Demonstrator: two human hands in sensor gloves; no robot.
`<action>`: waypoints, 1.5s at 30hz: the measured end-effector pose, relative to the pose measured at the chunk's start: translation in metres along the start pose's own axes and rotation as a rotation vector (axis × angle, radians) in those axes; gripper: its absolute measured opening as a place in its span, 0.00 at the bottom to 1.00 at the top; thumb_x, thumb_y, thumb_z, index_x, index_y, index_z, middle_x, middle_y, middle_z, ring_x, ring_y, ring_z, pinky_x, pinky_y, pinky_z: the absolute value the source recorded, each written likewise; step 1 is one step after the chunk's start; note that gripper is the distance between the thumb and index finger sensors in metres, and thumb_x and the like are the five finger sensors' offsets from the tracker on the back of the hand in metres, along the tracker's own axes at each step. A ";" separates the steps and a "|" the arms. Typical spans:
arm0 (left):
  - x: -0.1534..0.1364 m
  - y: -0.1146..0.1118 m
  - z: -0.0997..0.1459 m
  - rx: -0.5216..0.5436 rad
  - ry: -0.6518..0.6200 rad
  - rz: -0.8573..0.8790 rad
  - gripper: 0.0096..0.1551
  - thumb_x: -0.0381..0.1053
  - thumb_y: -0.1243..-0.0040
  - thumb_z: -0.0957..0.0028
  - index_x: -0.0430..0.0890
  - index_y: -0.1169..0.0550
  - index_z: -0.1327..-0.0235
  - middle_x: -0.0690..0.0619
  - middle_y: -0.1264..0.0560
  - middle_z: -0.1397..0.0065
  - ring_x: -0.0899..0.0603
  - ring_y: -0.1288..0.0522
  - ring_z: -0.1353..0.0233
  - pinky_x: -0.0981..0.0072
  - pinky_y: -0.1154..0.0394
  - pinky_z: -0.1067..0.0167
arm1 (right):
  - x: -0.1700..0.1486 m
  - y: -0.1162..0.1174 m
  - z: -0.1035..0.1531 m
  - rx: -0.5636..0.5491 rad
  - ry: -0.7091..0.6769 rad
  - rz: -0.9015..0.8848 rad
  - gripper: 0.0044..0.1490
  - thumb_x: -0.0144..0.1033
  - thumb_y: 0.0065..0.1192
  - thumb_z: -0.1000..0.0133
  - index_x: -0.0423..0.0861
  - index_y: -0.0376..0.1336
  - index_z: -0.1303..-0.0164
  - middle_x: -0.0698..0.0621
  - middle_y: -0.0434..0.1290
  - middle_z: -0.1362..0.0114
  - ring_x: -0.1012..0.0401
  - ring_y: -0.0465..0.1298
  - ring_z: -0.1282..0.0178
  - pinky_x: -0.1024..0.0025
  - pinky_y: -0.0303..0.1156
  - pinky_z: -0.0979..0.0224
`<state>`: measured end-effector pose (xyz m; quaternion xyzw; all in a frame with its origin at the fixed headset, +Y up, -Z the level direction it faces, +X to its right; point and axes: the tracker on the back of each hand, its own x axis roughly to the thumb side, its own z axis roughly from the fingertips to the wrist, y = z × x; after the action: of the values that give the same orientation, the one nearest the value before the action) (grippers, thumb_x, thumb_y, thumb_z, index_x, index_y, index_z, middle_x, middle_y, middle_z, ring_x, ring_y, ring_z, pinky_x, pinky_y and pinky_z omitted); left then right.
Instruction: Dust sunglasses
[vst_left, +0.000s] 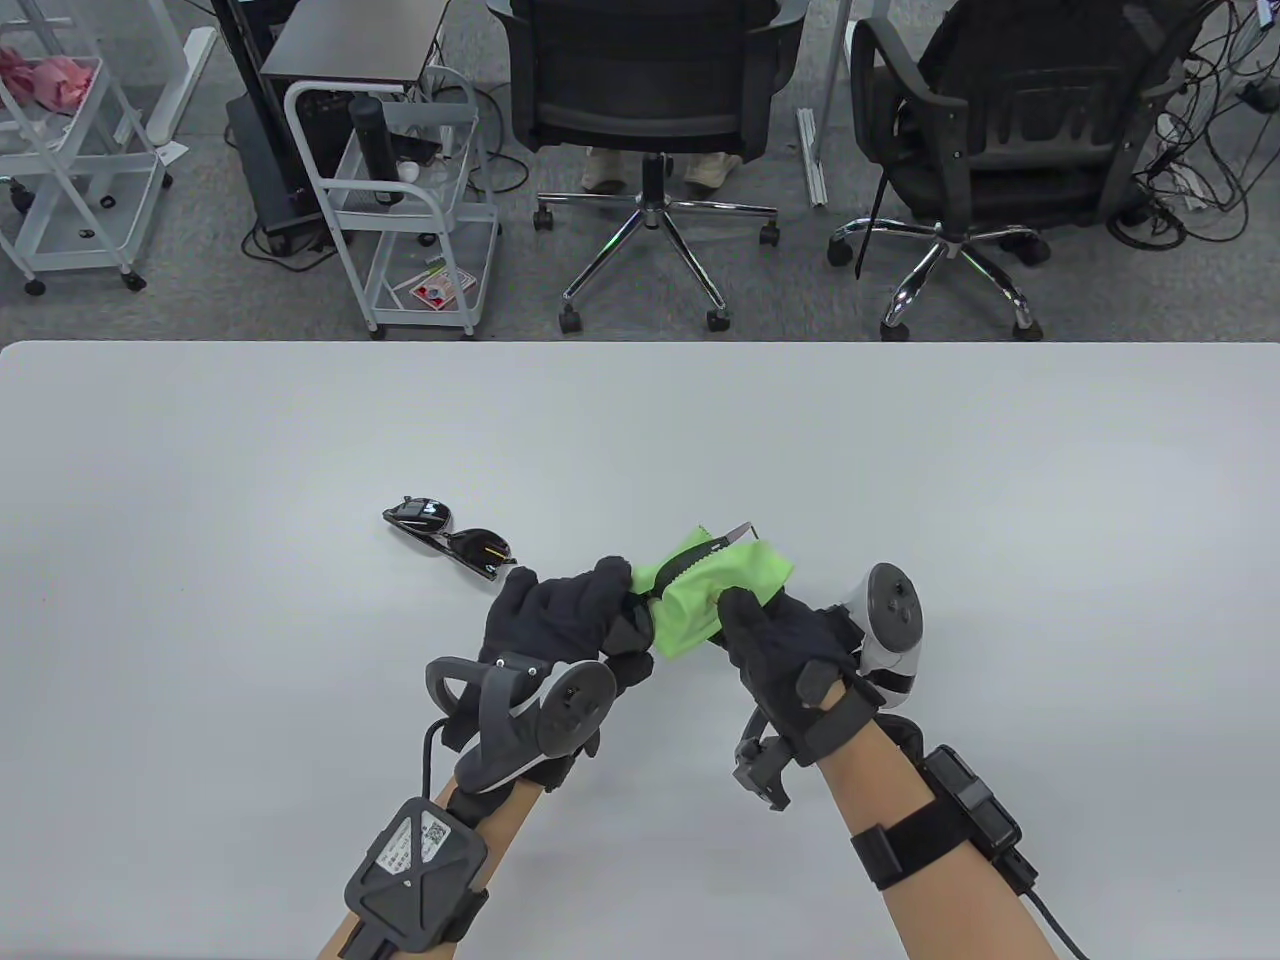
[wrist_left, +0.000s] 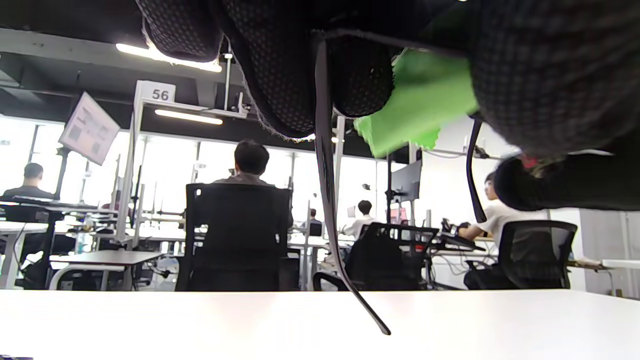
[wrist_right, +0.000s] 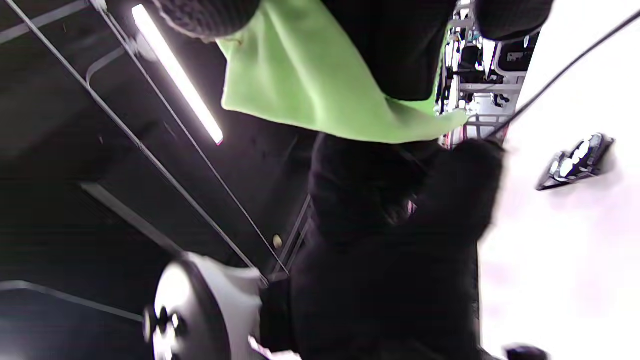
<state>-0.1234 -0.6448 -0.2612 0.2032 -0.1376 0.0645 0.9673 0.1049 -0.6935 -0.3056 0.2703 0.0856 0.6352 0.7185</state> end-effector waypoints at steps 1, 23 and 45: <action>-0.002 0.001 0.000 -0.002 0.011 0.022 0.58 0.75 0.28 0.76 0.61 0.35 0.28 0.68 0.24 0.34 0.54 0.18 0.34 0.48 0.31 0.26 | 0.000 0.003 -0.001 0.036 0.011 0.051 0.42 0.50 0.52 0.43 0.37 0.56 0.25 0.40 0.67 0.22 0.43 0.73 0.25 0.33 0.62 0.28; 0.039 0.007 0.011 0.089 -0.162 -0.119 0.59 0.70 0.27 0.76 0.56 0.36 0.27 0.66 0.23 0.36 0.55 0.16 0.38 0.48 0.30 0.27 | -0.007 0.018 0.011 -0.233 0.133 0.132 0.24 0.48 0.76 0.52 0.46 0.76 0.54 0.52 0.85 0.48 0.51 0.85 0.44 0.40 0.69 0.33; 0.022 0.013 0.007 0.024 -0.138 0.002 0.59 0.71 0.26 0.77 0.59 0.36 0.27 0.66 0.25 0.32 0.58 0.13 0.46 0.50 0.29 0.27 | -0.010 0.017 0.004 -0.089 0.169 -0.001 0.27 0.39 0.69 0.50 0.41 0.73 0.43 0.47 0.82 0.40 0.47 0.82 0.39 0.38 0.68 0.33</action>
<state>-0.1058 -0.6345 -0.2441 0.2186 -0.2035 0.0531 0.9529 0.0902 -0.7031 -0.2955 0.1836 0.1179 0.6586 0.7202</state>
